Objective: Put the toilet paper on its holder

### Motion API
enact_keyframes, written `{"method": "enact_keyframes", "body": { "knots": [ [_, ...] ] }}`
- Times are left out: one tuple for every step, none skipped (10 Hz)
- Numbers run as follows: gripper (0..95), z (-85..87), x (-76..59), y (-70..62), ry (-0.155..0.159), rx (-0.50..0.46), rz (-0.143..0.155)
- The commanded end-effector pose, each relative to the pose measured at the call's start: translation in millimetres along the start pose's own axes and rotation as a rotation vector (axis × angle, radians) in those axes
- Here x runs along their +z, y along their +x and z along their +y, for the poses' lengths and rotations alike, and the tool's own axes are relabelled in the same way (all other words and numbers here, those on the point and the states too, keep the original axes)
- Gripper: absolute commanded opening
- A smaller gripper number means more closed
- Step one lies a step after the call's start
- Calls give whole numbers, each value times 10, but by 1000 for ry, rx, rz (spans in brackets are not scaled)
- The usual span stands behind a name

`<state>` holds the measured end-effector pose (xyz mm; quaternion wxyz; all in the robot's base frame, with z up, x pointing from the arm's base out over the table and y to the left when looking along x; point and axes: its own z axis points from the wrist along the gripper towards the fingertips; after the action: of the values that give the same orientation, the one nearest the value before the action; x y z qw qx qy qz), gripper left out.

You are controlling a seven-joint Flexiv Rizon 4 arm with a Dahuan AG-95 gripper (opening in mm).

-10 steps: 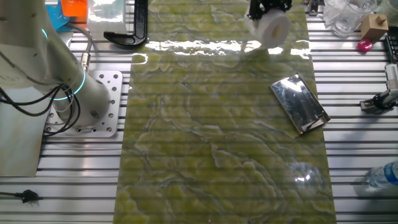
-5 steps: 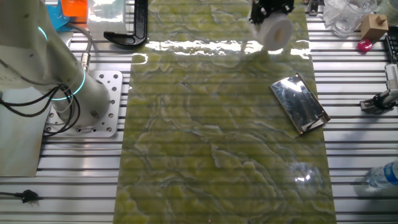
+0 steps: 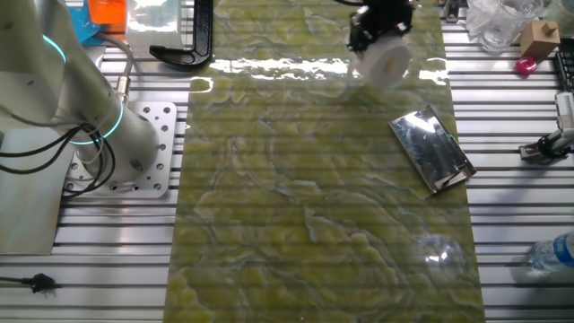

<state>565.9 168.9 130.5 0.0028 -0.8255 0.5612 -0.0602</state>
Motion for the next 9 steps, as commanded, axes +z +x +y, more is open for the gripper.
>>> {"method": "enact_keyframes", "body": {
  "knots": [
    [0,-43,30,24,-1,3,-9],
    [0,-37,30,44,0,1,-13],
    [0,-43,26,60,2,-2,-16],
    [0,-66,22,86,2,-10,-21],
    [0,-105,13,107,-1,-14,-24],
    [0,-125,8,120,-3,-12,-24],
    [0,-133,23,130,-7,-8,-25],
    [0,-149,29,152,-7,10,-32],
    [0,-179,19,171,-6,16,-31]
  ]
}}
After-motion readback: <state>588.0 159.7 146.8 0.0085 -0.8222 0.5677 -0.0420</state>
